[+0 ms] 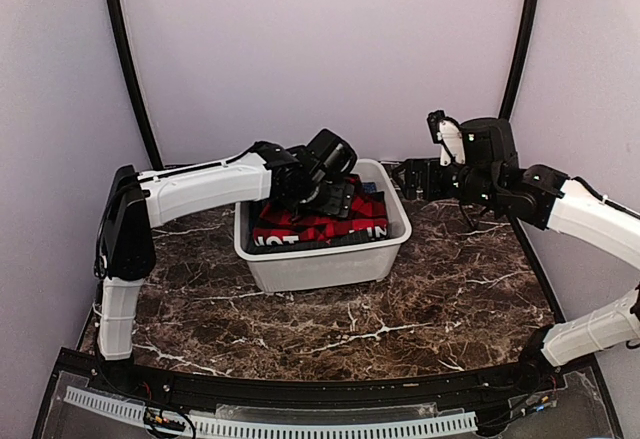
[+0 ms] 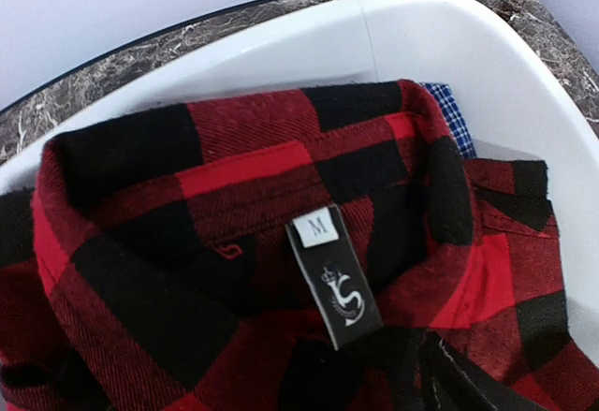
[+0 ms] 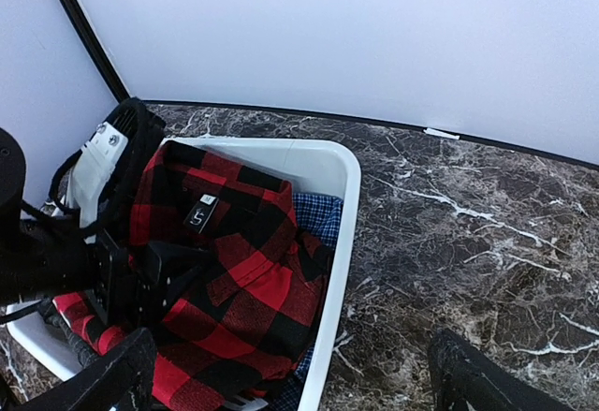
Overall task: Fold and stack the long sleeve shirts
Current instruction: Pick up the crumpled shirt from the bin, then place the crumpled shirt at the center of the board.
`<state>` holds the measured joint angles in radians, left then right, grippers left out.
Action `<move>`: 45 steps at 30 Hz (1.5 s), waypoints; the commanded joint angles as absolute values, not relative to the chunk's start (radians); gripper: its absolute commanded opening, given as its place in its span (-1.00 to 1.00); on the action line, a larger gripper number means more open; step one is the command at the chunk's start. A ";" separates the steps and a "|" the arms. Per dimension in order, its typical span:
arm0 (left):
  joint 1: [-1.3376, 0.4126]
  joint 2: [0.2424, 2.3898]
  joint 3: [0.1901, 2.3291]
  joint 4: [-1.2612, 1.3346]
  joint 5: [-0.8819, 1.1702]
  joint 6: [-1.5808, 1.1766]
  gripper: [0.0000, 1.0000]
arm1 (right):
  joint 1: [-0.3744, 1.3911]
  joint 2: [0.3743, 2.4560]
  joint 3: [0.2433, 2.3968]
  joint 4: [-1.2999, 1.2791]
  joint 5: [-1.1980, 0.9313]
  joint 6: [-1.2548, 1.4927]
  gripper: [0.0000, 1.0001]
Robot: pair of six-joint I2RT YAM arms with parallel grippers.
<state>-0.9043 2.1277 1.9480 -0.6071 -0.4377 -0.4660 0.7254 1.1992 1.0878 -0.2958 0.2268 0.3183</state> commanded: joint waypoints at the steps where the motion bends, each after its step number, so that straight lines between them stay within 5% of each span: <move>1: -0.934 2.075 1.915 -0.650 -0.422 -0.512 0.82 | 0.734 1.190 1.076 -0.281 0.231 0.306 0.96; 6: -0.935 2.138 1.904 -0.670 -0.474 -0.544 0.98 | 0.735 1.194 1.077 -0.280 0.217 0.301 0.96; 11: -0.920 2.234 1.958 -0.692 -0.518 -0.545 0.92 | 0.736 1.194 1.072 -0.281 0.201 0.304 0.96; 14: -0.896 2.258 1.981 -0.672 -0.499 -0.524 0.60 | 0.736 1.183 1.065 -0.280 0.192 0.311 0.96; 19: -0.874 2.273 2.085 -0.693 -0.503 -0.478 -0.48 | 0.736 1.164 1.060 -0.295 0.197 0.311 0.96; 23: -0.873 2.247 2.197 -0.730 -0.503 -0.432 -0.98 | 0.736 1.147 1.058 -0.300 0.205 0.310 0.96; 36: -0.874 1.884 2.219 -0.590 -0.549 -0.315 -1.00 | 0.736 1.151 1.066 -0.276 0.206 0.308 0.96; 45: -0.848 1.694 2.175 -0.371 -0.865 -0.063 -1.00 | 0.737 1.180 1.080 -0.236 0.156 0.315 0.96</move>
